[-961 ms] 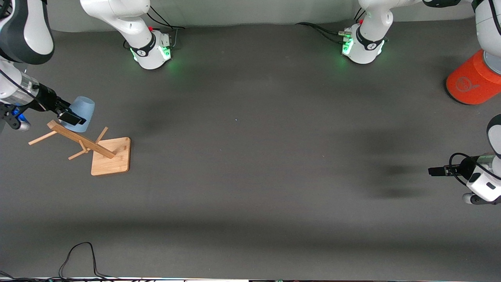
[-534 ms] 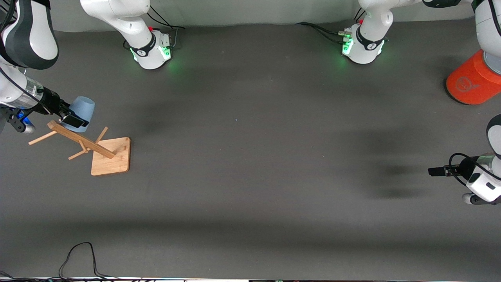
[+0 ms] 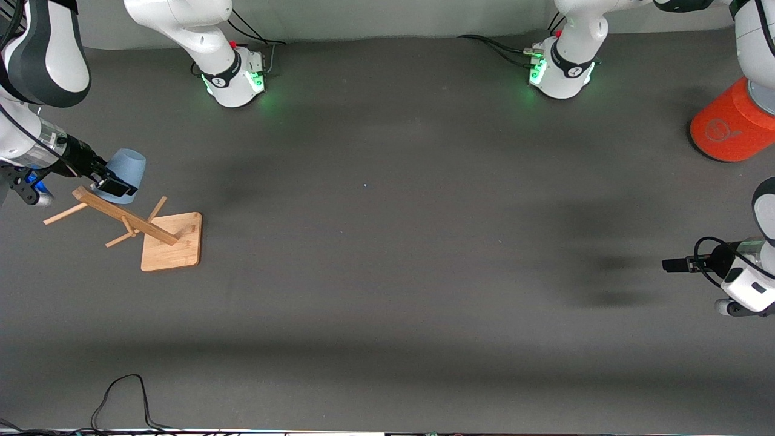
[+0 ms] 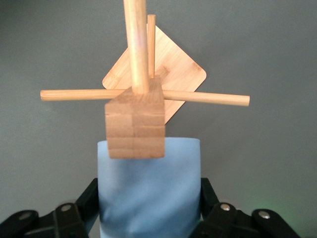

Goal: Rotate and upright cup with both arms
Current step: 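Close the right gripper on the blue cup hanging on the peg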

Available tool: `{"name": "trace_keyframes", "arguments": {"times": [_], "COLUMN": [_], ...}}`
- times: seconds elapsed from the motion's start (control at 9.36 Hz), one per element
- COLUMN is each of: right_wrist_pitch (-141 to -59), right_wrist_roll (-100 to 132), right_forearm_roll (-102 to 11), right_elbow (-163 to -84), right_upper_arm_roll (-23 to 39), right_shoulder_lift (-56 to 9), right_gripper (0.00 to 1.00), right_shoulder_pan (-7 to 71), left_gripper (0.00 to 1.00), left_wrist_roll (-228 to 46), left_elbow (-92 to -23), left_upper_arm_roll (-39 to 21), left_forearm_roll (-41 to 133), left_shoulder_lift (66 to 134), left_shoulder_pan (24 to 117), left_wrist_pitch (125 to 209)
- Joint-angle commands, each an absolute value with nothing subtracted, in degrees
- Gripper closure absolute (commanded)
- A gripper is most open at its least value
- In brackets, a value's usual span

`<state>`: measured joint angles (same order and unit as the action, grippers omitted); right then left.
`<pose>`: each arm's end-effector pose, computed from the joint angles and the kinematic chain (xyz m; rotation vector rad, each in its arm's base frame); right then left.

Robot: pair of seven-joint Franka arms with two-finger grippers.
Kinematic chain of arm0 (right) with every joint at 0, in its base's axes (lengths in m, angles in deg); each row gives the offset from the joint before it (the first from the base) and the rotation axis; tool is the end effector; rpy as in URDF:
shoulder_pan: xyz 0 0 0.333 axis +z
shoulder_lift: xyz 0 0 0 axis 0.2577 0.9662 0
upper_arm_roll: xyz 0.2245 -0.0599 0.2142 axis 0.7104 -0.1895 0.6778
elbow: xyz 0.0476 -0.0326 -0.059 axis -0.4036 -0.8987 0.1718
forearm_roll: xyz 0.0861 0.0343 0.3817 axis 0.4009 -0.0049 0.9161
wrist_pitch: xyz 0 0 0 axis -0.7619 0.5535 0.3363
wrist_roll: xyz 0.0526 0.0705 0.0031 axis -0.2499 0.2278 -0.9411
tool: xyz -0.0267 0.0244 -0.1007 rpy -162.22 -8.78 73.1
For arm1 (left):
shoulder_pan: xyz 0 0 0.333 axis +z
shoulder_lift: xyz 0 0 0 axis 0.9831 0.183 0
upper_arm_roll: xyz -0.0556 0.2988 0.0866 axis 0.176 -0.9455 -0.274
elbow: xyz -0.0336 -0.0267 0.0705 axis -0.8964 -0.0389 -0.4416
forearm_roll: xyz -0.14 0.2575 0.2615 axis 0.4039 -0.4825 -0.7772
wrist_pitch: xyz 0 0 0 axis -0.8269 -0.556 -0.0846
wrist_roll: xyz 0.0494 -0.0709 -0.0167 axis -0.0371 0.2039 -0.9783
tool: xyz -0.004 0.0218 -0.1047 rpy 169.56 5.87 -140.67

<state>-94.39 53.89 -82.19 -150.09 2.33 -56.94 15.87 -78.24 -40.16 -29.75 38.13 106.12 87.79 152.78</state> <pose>0.4801 -0.0891 0.4507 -2.9036 1.1474 0.1655 0.6758 0.1215 0.3514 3.0967 0.1255 -0.3039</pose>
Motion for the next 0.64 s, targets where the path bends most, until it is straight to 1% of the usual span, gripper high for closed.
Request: {"name": "trace_keyframes", "arguments": {"times": [0.0, 0.21, 0.43, 0.53], "right_wrist_pitch": [-94.1, -92.1, -85.7, -82.8], "right_wrist_roll": [55.3, 55.3, 57.6, 60.1], "right_forearm_roll": [-82.1, -82.2, -82.1, -82.1], "right_elbow": [-149.6, -148.1, -144.9, -144.8], "right_upper_arm_roll": [2.7, 3.0, 4.0, 4.2], "right_shoulder_lift": [-57.9, -58.3, -59.7, -62.2], "right_gripper": [0.59, 0.59, 0.59, 0.59], "right_shoulder_pan": [16.2, 16.3, 16.3, 18.5], "left_gripper": [0.0, 0.0, 0.0, 0.0], "left_wrist_roll": [-77.2, -77.2, -77.2, -77.2], "left_elbow": [-38.9, -38.9, -38.9, -38.9], "left_upper_arm_roll": [-29.7, -29.6, -29.6, -29.6], "left_forearm_roll": [38.5, 38.6, 38.6, 38.6], "left_shoulder_lift": [106.8, 106.8, 106.8, 106.8], "left_shoulder_pan": [88.1, 88.1, 88.1, 88.1], "left_wrist_pitch": [152.8, 152.8, 152.9, 152.9]}}
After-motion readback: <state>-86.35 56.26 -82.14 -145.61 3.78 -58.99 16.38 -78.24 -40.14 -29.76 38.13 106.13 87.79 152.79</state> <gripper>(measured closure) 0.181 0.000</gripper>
